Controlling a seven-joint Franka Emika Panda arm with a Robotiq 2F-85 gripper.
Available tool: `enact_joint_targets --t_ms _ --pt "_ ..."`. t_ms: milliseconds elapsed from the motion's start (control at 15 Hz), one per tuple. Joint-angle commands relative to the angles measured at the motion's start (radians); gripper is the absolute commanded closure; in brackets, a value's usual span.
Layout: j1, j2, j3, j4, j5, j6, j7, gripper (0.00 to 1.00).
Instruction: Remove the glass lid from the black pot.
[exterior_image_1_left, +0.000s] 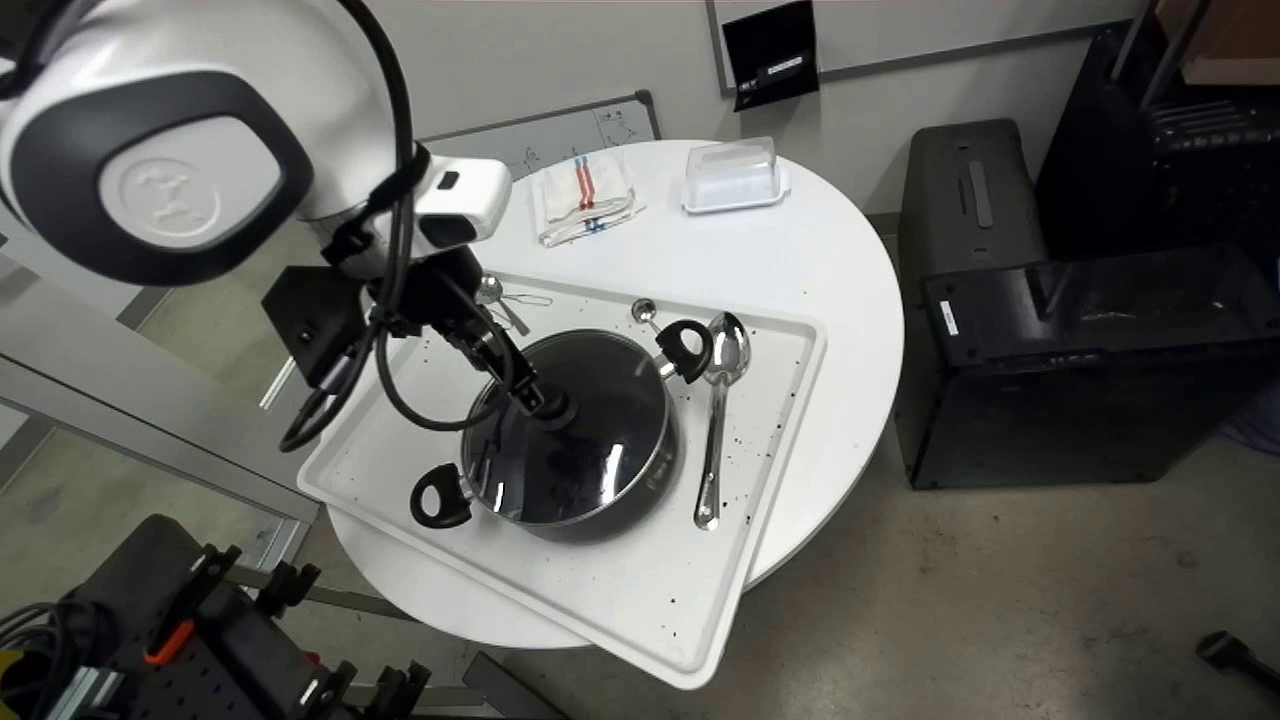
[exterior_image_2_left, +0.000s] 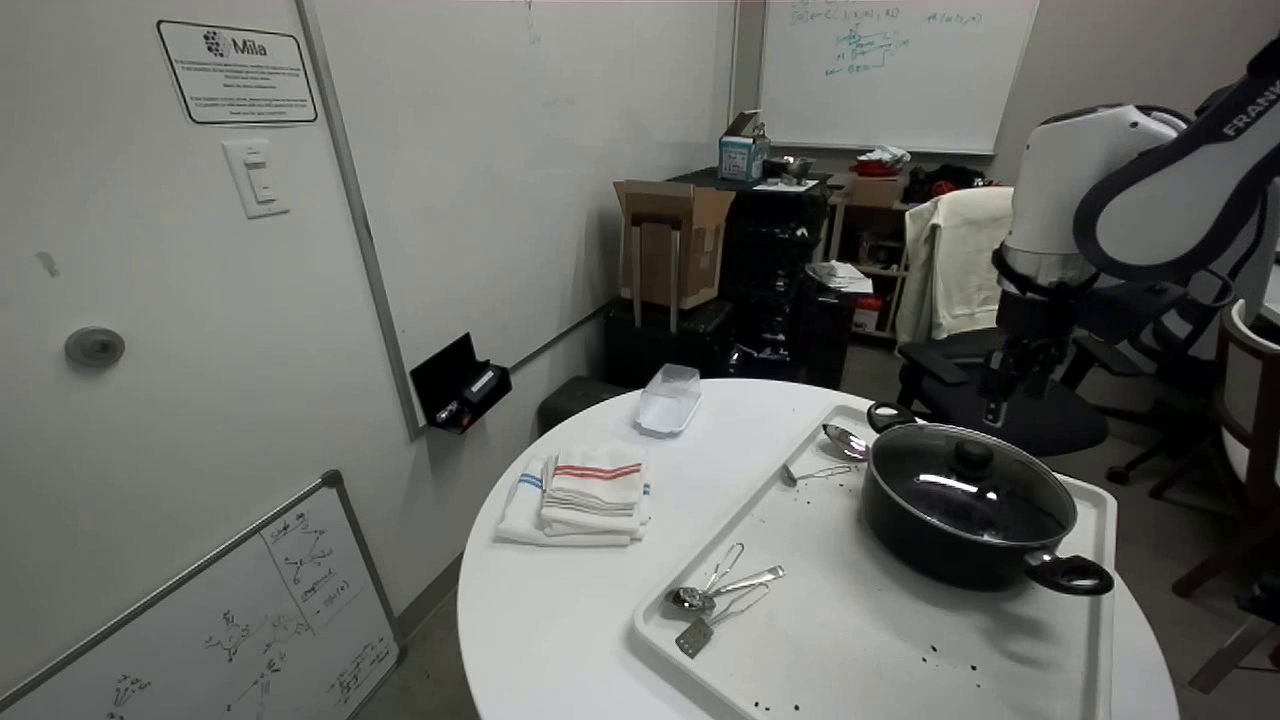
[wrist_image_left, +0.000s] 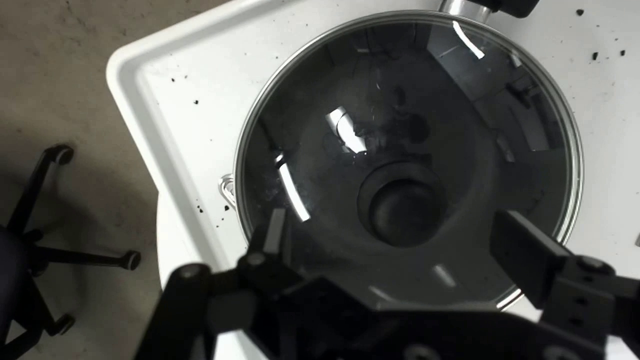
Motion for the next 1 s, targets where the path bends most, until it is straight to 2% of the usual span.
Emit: enact_joint_targets --t_ms 0,933 --pt "0.017 0.099 -0.011 0.073 0.011 0.028 0.017 0.0" --pt "0.037 0.253 -0.007 0.156 0.051 0.106 0.016 0.0"
